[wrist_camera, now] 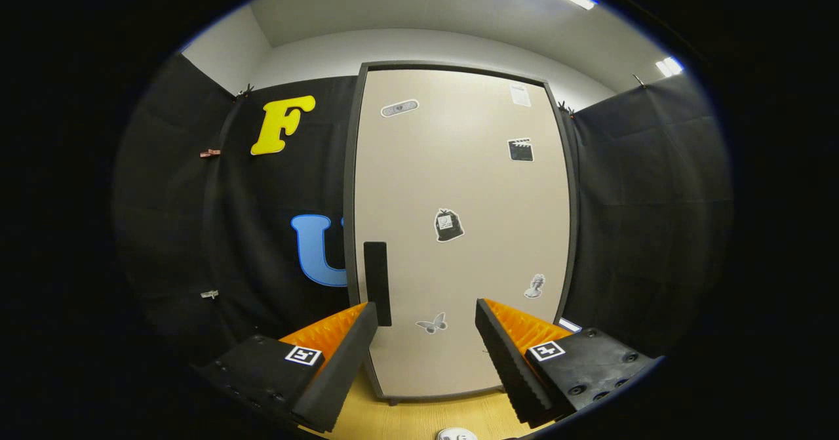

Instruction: Open the shoe cabinet door, grab the shoes and put them into the shoe cabinet, then close the shoe cabinet door.

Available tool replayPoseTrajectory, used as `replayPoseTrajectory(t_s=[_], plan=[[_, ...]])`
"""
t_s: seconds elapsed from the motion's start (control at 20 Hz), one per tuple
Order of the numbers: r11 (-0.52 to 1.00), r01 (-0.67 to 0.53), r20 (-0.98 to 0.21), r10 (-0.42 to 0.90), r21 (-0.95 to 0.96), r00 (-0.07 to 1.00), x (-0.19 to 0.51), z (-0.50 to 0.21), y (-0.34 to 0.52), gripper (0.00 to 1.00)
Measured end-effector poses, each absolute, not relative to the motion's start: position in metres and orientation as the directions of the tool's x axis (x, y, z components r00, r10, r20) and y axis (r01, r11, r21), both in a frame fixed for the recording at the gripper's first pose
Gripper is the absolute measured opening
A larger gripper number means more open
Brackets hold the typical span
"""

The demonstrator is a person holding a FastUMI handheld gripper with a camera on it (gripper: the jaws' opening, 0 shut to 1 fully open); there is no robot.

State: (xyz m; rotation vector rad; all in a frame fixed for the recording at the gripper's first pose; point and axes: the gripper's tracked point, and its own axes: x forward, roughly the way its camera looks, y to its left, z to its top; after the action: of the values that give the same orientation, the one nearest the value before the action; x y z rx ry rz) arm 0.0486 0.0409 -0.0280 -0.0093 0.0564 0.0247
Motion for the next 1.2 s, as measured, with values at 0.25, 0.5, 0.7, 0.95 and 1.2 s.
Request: replayPoseTrajectory(t_s=[0.25, 0.5, 0.7, 0.95, 1.2], plan=[[0.999, -0.041, -0.068, 0.041, 0.003, 0.997, 0.074, -0.039, 0.061, 0.98], [0.999, -0.047, -0.078, 0.047, 0.009, 0.996, 0.103, -0.051, 0.075, 0.98], [0.999, -0.047, -0.101, 0.047, 0.007, 0.994, 0.127, -0.066, 0.083, 0.98], [0.999, -0.038, -0.107, 0.038, 0.010, 0.994, 0.154, -0.076, 0.087, 0.96], [0.999, -0.032, -0.109, 0.032, 0.001, 0.994, 0.167, -0.082, 0.089, 0.89]])
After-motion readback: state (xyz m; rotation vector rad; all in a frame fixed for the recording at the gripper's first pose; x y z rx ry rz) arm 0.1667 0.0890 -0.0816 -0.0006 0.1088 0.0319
